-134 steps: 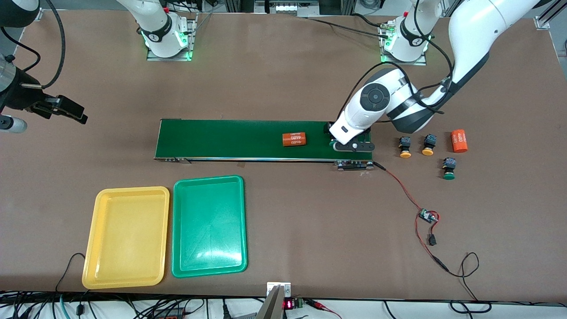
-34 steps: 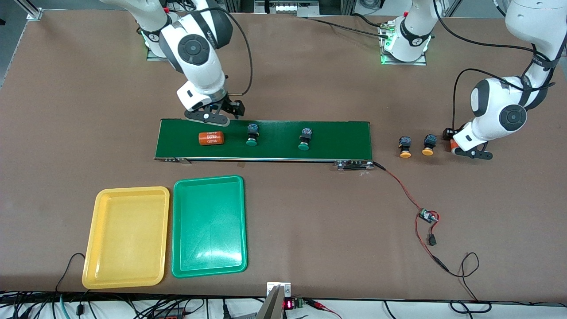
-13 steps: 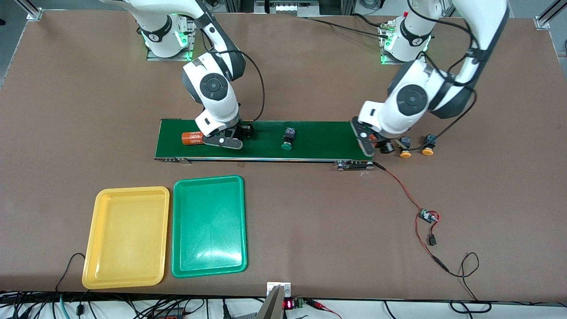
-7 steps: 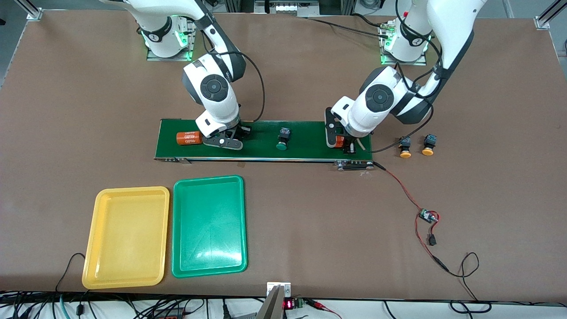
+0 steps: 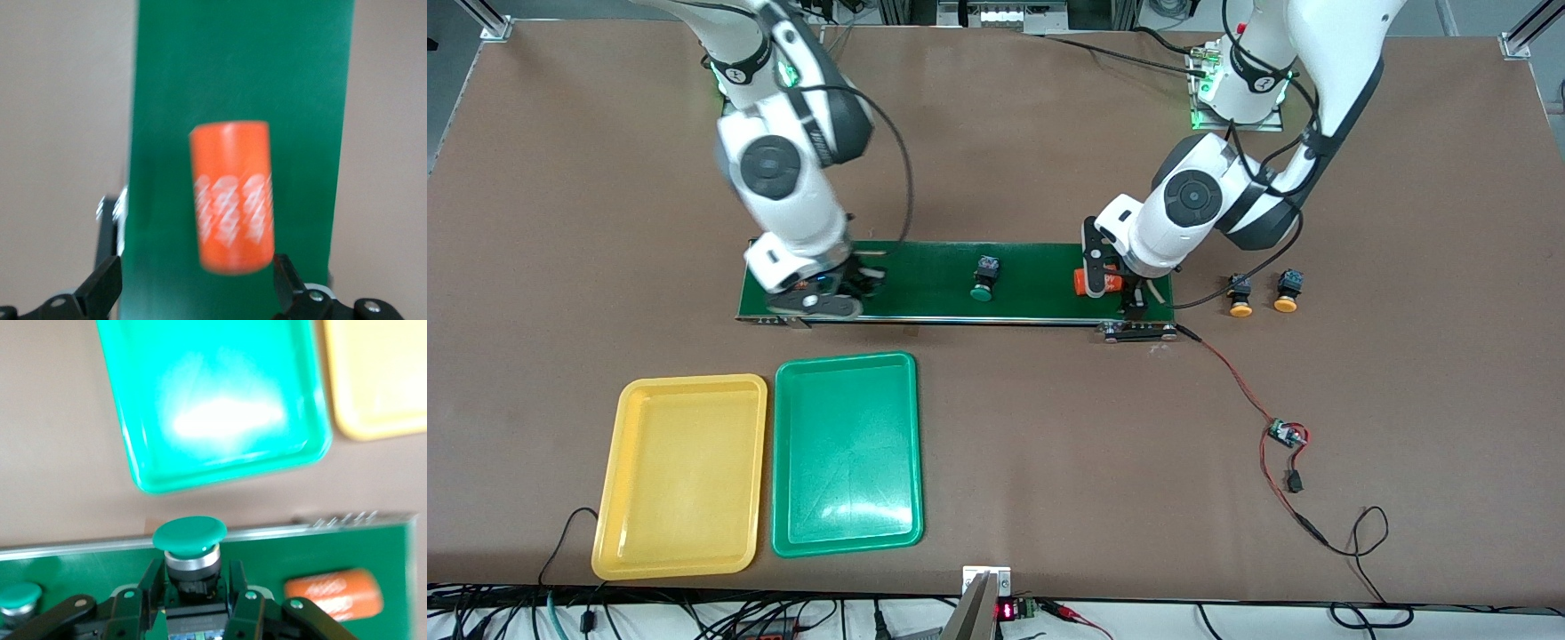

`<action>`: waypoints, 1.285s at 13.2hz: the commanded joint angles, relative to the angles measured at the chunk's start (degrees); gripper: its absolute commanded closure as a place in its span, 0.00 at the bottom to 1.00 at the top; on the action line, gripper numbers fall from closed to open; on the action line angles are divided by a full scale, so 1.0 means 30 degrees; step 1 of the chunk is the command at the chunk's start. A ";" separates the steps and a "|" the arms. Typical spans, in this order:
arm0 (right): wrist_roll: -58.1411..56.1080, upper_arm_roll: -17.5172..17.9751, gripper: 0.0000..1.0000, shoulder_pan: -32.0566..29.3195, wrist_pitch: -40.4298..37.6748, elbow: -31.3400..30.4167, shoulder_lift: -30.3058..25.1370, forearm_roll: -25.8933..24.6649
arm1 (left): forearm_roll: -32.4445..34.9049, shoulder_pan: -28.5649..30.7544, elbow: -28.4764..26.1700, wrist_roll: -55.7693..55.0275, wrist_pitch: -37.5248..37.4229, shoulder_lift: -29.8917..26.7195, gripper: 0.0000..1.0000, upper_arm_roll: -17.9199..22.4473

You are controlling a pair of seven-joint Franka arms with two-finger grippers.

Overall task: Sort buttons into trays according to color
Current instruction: 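Place the green button in the green tray while the left gripper grasps a yellow button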

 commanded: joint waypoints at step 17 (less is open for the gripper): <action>-0.5084 0.0232 0.79 -0.2887 0.6829 0.4090 0.8376 -0.0629 | -0.3929 -0.0951 -0.2116 -1.5736 -0.1586 -0.1180 0.00 0.8468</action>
